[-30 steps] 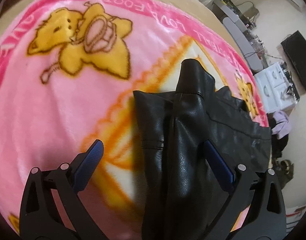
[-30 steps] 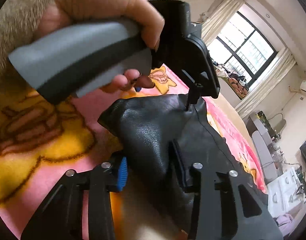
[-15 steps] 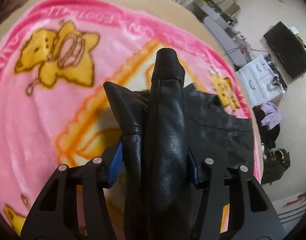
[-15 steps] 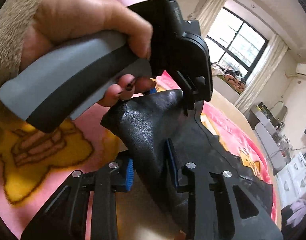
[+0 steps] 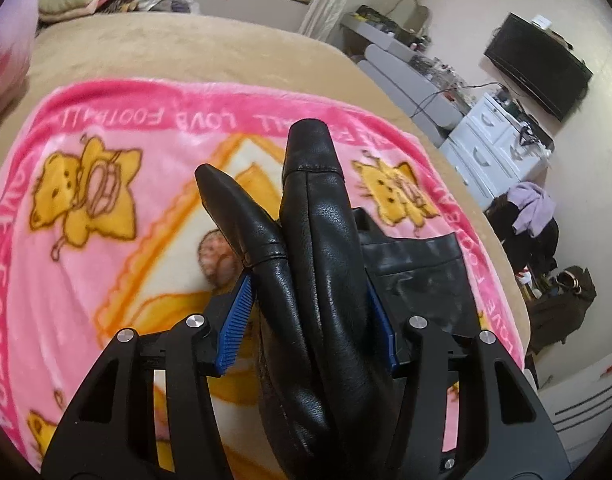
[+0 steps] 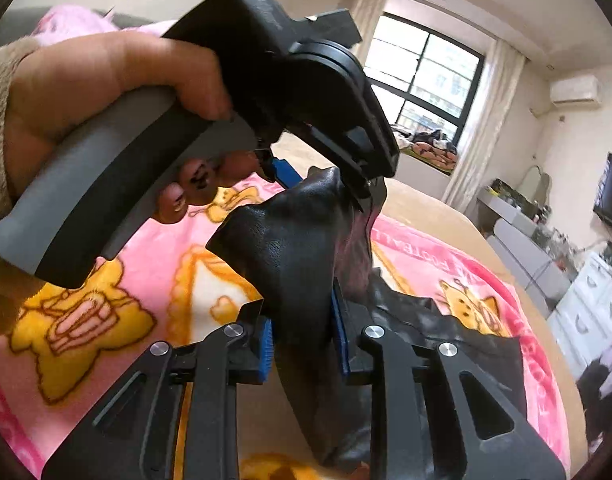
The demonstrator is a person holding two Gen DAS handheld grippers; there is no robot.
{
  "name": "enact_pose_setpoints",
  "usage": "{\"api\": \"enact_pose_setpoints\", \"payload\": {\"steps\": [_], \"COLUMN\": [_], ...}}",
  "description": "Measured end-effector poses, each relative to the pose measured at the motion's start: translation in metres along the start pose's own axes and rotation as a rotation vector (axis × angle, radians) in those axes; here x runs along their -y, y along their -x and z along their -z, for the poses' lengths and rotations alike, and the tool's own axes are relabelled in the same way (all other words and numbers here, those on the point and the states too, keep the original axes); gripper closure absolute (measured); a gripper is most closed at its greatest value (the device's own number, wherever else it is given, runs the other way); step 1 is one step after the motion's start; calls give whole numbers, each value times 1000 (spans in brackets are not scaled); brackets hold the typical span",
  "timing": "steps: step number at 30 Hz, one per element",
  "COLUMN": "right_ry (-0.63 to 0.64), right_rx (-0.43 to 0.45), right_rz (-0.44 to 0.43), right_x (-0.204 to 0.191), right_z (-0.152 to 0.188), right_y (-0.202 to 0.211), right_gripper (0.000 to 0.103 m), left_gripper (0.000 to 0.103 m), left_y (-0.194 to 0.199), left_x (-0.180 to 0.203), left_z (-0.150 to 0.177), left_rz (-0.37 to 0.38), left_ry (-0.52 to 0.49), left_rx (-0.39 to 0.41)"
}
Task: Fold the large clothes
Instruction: 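Hold the jacket end with both tools and fold it over the bundle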
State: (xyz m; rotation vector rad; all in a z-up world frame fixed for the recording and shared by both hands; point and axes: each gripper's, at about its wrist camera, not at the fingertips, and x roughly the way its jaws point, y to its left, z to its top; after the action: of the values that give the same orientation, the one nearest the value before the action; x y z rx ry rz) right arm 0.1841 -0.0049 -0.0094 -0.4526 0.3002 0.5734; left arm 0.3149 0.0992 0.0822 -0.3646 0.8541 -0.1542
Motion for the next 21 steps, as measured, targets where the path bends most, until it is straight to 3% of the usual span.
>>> {"api": "enact_pose_setpoints", "payload": {"steps": [21], "right_ry": [-151], "right_rx": [17], "right_rz": [112], "right_x": [76], "right_z": [36], "right_y": [50], "right_gripper": [88], "left_gripper": [58], "left_y": [-14], "left_x": [110], "left_z": [-2], "left_rz": [23], "left_ry": [-142], "left_rx": [0]}}
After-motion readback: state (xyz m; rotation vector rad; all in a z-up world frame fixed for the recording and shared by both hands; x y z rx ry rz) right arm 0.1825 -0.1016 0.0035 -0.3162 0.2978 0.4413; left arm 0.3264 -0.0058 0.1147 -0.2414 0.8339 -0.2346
